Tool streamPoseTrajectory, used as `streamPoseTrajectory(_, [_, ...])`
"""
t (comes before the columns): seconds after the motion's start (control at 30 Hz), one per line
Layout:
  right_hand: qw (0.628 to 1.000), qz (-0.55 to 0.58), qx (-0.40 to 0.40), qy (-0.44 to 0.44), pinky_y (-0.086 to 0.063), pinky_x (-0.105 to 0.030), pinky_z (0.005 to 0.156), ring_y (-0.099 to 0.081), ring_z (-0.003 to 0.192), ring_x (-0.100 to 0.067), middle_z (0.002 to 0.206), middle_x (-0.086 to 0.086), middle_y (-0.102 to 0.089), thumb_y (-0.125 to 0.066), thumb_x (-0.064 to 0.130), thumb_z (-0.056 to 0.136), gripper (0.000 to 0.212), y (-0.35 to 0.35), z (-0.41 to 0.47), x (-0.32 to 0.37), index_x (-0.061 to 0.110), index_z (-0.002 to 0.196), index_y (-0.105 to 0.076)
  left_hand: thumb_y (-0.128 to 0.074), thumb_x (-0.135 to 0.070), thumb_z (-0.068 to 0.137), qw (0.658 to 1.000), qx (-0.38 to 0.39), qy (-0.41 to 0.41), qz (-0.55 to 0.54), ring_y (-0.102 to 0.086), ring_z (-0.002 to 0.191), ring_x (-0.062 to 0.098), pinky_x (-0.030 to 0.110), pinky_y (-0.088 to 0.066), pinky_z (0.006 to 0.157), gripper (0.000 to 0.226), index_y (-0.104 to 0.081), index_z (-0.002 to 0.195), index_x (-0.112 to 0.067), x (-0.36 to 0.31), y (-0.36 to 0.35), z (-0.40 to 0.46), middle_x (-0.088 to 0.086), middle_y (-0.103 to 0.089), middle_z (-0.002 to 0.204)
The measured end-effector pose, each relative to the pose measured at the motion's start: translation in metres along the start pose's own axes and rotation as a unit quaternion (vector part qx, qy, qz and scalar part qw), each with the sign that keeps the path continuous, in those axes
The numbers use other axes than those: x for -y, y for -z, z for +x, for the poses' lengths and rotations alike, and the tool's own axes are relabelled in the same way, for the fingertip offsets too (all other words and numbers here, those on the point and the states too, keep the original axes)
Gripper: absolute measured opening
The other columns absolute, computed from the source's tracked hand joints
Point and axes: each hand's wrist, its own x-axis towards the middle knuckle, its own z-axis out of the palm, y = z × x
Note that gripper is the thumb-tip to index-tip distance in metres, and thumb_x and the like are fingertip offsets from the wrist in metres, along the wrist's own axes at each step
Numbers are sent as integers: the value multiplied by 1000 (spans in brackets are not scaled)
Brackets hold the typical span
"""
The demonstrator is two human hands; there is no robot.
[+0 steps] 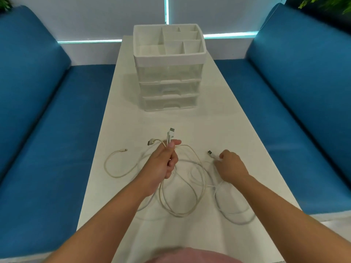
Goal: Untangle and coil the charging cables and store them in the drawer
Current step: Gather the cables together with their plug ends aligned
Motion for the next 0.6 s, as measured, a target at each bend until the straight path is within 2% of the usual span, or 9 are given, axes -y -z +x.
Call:
streamPoseTrajectory(0.13, [999,-37,-26,-6,-38,-26,68,-54,84,-21,108,-13,-62,-44,15,98,19,-13,5,-10,3,104,-58,-36,-35,105,1000,15,3,-8,-24,47,8,20,-20,45,27,-52,126,-31,7,-2,-5,-4,-48,65])
streamPoseTrajectory(0.23, [998,-63,4,-16,-39,-26,71,-58,94,-27,102,-12,-60,-41,11,97,18,-12,11,-6,6,84,-52,-36,-30,105,1000,25,0,-1,-33,48,10,21,-28,45,26,-52,125,-25,10,-1,-10,4,-55,75])
streamPoseTrajectory(0.27, [997,-68,21,-20,-42,-29,73,-57,94,-28,96,-11,-58,-40,11,97,22,-11,10,-4,9,75,-45,-36,-28,105,1000,25,1,1,-39,50,12,22,-33,46,25,-53,123,-22,10,-1,-11,5,-57,78])
streamPoseTrajectory(0.33, [998,-56,40,-3,-43,-30,72,-53,88,-28,91,-12,-52,-40,11,97,28,-7,8,3,14,70,-36,-37,-25,105,1000,22,3,-5,-50,60,14,27,-44,54,24,-56,114,-15,11,0,-12,7,-60,83])
streamPoseTrajectory(0.37, [999,-11,30,12,-42,-28,68,-52,84,-25,92,-11,-52,-41,12,97,27,-4,6,7,15,70,-36,-38,-25,105,1000,20,3,-11,-53,65,14,30,-48,59,24,-57,111,-13,11,1,-11,7,-61,85])
streamPoseTrajectory(0.43, [985,171,-6,19,-40,-26,58,-51,71,-18,86,-8,-54,-47,14,96,18,6,-1,24,11,79,-41,-39,-25,105,1000,12,4,-12,-54,70,15,32,-51,65,25,-59,107,-12,11,2,-9,6,-62,88])
streamPoseTrajectory(0.5, [937,349,-11,19,-44,-24,57,-50,64,-16,79,-7,-54,-49,9,93,7,23,-10,52,8,86,-47,-39,-26,105,1000,-2,4,-9,-55,71,15,32,-52,67,26,-60,107,-10,9,-1,-6,6,-63,88])
streamPoseTrajectory(0.6, [872,484,66,29,-40,-26,57,-44,58,-14,69,-4,-51,-45,6,91,17,38,-25,95,11,76,-52,-38,-26,105,999,-36,-7,-6,-57,72,15,34,-55,73,28,-61,108,-9,4,-7,1,5,-63,88])
